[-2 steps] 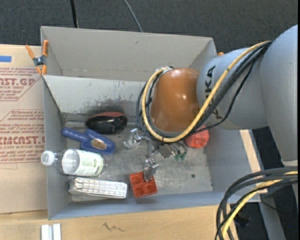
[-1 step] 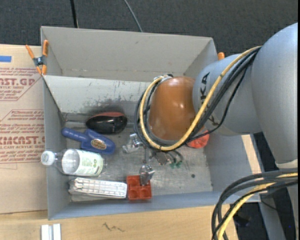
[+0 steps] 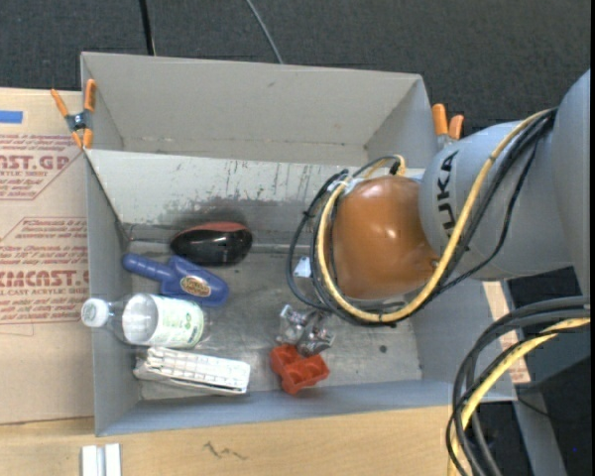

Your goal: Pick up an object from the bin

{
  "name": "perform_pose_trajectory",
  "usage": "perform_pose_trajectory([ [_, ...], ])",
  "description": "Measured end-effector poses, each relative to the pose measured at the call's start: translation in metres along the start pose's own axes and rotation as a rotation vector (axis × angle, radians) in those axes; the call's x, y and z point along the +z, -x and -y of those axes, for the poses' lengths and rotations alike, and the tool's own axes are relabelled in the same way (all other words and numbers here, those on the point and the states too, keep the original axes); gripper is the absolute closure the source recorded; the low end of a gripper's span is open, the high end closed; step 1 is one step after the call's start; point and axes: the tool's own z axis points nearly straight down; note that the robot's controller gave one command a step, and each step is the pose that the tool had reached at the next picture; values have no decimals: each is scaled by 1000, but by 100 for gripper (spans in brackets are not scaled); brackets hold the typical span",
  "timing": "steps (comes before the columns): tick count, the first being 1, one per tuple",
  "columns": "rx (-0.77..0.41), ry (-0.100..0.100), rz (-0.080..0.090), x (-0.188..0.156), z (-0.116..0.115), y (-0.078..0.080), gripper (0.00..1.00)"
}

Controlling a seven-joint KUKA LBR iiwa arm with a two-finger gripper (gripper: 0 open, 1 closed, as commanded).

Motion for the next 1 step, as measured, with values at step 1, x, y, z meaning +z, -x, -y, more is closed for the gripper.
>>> perform_pose_trajectory([
  [1,-117,-9,9,0,5,-8,100],
])
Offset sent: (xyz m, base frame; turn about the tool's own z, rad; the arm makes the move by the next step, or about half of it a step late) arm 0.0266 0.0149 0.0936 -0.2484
